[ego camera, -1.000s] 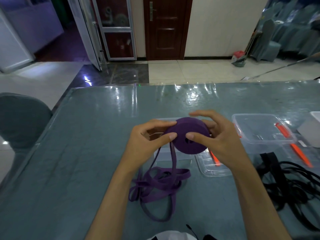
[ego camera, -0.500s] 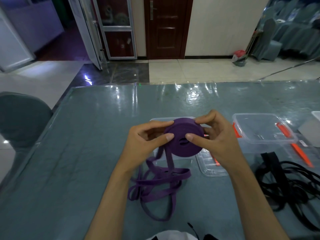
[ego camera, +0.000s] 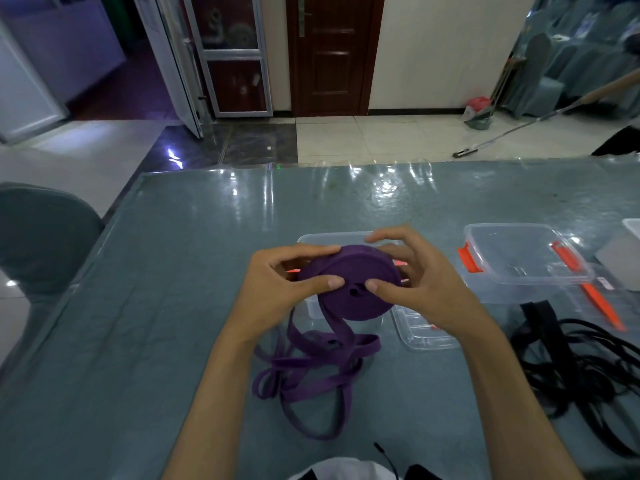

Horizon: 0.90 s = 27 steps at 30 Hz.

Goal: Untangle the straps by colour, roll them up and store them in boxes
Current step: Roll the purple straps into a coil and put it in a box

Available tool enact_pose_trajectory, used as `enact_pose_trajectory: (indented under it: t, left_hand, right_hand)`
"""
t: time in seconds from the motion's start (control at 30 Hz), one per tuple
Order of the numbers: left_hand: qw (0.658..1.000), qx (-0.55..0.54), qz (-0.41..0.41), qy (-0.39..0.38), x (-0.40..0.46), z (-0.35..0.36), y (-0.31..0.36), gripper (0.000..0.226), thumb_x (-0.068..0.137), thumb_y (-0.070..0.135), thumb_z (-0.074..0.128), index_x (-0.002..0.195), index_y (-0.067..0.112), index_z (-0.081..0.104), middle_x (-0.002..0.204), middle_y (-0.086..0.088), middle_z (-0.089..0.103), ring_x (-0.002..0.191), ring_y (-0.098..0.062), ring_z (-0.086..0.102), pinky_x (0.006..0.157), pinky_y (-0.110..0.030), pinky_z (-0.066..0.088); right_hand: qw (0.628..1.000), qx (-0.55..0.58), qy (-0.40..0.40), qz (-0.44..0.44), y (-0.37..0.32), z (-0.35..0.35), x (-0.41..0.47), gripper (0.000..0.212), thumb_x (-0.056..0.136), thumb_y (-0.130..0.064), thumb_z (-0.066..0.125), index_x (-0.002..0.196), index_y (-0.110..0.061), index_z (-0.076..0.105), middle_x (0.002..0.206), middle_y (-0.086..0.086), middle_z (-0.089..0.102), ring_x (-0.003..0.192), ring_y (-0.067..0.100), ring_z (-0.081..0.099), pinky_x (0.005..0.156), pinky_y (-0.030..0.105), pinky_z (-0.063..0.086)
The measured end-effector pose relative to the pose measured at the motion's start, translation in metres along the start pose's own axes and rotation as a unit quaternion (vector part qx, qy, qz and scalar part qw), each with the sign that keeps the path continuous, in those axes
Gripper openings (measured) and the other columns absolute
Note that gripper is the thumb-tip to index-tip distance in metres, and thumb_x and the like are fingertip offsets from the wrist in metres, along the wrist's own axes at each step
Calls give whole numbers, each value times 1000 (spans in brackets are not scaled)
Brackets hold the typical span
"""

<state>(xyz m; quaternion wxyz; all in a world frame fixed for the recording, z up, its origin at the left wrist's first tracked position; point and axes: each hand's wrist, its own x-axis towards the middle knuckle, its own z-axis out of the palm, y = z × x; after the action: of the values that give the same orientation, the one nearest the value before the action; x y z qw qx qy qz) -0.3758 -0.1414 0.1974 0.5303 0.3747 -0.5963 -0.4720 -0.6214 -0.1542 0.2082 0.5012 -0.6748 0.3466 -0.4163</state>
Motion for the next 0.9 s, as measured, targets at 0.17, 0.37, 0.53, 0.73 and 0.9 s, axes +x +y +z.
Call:
enact_pose_trajectory:
  t: [0.17, 0.37, 0.53, 0.73, 0.9]
  left_hand:
    - [1000, 23, -5, 14, -2, 8, -6, 30, 75, 29, 94, 102, 34, 81, 104, 2, 81, 93, -16, 77, 82, -24, 60]
    - [999, -22, 12, 27, 0, 7, -7, 20, 81, 22, 90, 100, 26, 86, 99, -4, 82, 92, -18, 79, 82, -24, 61]
    - [998, -35, -16, 41, 2, 2, -10, 15, 81, 24, 91, 94, 23, 84, 105, -5, 82, 94, -16, 77, 83, -23, 60]
    - [997, -52, -58, 2, -3, -8, -12, 25, 86, 13, 85, 108, 26, 85, 111, -9, 81, 106, -22, 77, 91, -28, 61]
    - [998, -20, -50, 31, -4, -1, -16, 21, 84, 17, 87, 102, 28, 85, 105, -10, 81, 105, -39, 74, 97, -43, 62]
  right_hand:
    - [998, -55, 7, -22, -2, 2, 0, 53, 82, -15, 92, 129, -32, 74, 120, -5, 79, 108, 19, 77, 88, 32, 65]
    - [998, -32, 46, -9, -2, 8, -2, 47, 70, -26, 98, 104, -35, 66, 114, 0, 76, 96, 25, 79, 72, 32, 65]
    - [997, -45, 62, -23, -2, 12, 0, 46, 75, -22, 96, 107, -32, 65, 109, 4, 78, 94, 28, 79, 73, 41, 67]
    - [997, -20, 71, -12, 0, 12, 2, 38, 75, -32, 93, 108, -35, 72, 113, 1, 78, 103, 25, 77, 78, 35, 66]
    - [996, 35, 82, 13, 2, 11, 1, 21, 92, -35, 78, 112, -31, 73, 101, 5, 81, 90, 21, 79, 74, 25, 60]
